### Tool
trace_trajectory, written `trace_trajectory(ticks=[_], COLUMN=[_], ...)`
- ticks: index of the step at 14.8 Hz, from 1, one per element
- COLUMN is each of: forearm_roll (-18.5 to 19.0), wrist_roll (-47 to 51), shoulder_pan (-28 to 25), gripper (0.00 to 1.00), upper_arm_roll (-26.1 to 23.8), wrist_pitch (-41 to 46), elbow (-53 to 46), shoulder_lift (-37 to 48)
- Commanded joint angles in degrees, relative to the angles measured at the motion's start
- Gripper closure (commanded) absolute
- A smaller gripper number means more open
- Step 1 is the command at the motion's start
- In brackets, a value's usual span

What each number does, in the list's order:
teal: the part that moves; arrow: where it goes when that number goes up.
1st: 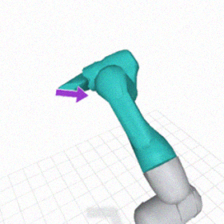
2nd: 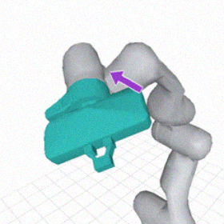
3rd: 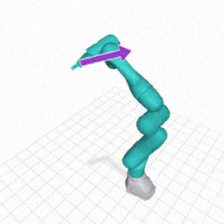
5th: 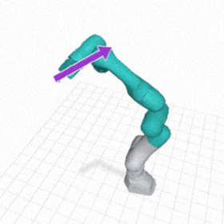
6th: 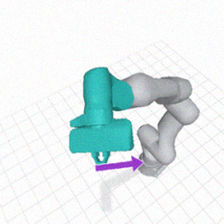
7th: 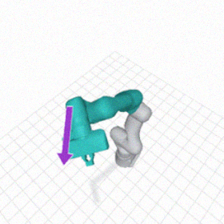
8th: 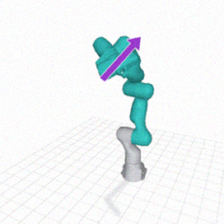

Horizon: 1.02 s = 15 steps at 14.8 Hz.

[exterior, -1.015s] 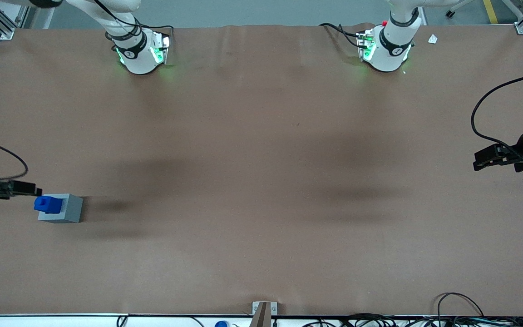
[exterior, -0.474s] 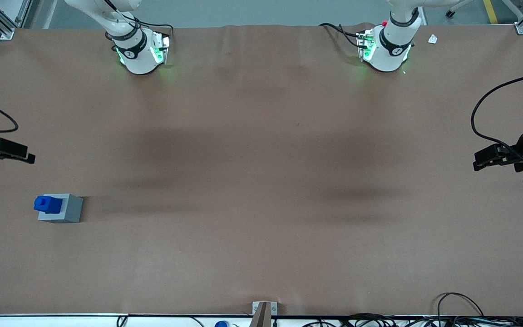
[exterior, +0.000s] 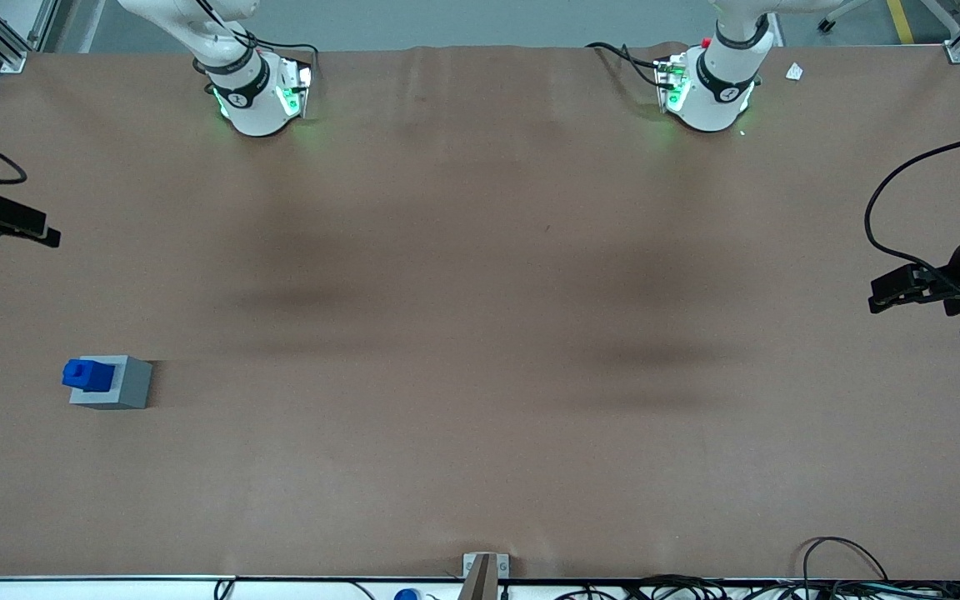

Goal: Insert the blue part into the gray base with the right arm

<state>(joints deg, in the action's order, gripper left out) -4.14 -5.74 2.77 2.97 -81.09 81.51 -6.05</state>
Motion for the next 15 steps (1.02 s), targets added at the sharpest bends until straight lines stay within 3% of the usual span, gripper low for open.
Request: trace_trajectory(ticks=[1,4,15], forearm_roll=[1.50,1.50,1.94], wrist_roll=[3.62,4.60,4.25], shoulder_pan=[-3.64,-5.93,-5.76], gripper=[0.00,0.00,0.00], upper_arm_roll=[0.11,0.11,0.20], wrist_pitch=[-1.61,-1.44,-4.25], elbow=[7.51,7.52,8.84], shoulder_lift=[7.45,8.86,11.33])
